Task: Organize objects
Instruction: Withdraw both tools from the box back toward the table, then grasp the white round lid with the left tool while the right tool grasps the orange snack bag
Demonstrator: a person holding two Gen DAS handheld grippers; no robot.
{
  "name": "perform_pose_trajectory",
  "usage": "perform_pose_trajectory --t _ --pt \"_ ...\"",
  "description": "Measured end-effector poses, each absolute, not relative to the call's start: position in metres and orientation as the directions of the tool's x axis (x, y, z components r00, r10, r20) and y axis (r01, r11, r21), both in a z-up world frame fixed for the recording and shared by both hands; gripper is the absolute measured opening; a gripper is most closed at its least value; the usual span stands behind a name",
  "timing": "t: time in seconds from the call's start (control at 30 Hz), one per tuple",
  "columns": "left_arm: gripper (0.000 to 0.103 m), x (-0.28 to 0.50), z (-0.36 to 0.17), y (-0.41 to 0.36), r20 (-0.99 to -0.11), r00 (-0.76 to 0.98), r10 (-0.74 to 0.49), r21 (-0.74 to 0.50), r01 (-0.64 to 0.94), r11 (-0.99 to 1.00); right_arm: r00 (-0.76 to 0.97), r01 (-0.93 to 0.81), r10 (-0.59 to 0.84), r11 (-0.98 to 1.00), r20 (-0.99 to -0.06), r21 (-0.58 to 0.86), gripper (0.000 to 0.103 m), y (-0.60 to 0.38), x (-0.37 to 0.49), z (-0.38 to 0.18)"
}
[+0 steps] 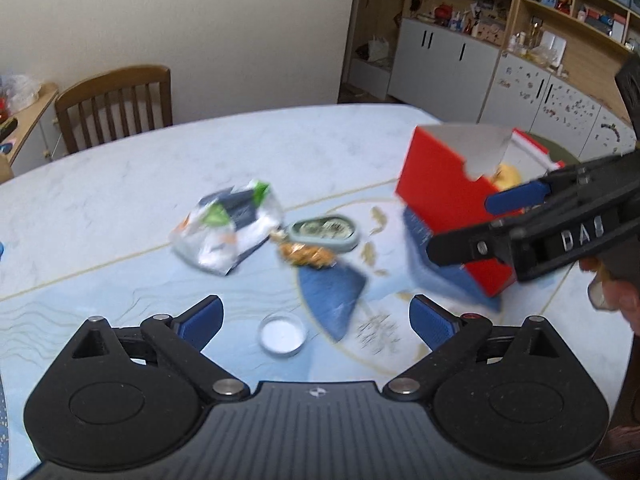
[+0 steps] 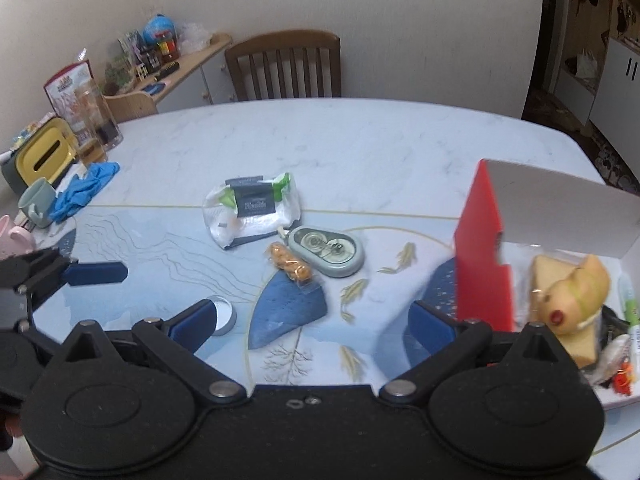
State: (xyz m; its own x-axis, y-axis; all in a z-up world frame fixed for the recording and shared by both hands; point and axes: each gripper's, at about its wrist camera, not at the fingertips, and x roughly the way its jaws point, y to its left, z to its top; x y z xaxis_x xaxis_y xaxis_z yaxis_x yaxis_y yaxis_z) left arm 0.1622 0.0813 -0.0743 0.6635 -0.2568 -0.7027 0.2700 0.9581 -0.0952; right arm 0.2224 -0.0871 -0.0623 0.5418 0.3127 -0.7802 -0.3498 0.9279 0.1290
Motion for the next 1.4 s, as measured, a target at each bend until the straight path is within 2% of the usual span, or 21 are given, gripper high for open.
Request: perform_pose_trajectory --t 0.33,0.73,1.03,1.17,1.33,1.4 --pt "0.100 0.172 -0.115 0.095 -0.731 0.649 -0.212 -0.042 0.266 0.963 0.498 -0.304 0.278 0.943 -0.822 0.134 0.102 -0.051 0.259 -0.093" --pt "0.100 0.194 -0.135 0.094 -0.743 0.630 -0.226 -0.072 0.261 0.963 0.442 -0.147 0.225 0.973 -0.868 0.177 0.099 -0.028 0.308 -0.128" --pt "0.100 0.201 -0.141 0.092 -0.740 0.637 -0.214 -0.060 0.253 0.965 0.442 -0.080 0.143 0.990 -0.886 0.120 0.098 -0.010 0.326 -0.138" --pt "0.100 0.203 -0.146 0.088 -0.749 0.632 -0.202 -0.038 0.263 0.964 0.409 -0.063 0.122 0.992 -0.904 0.105 0.084 -0.004 0.329 -0.144" --pt "0.100 0.203 -0.148 0.083 -0.746 0.640 -0.183 -0.005 0.271 0.963 0.414 -0.056 0.078 0.997 -0.907 0.060 0.077 0.002 0.326 -0.147" --pt "0.099 0.203 -0.149 0.083 -0.745 0.641 -0.184 -0.004 0.272 0.962 0.416 -0.054 0.059 0.998 -0.907 0.041 0.072 0.003 0.326 -0.147"
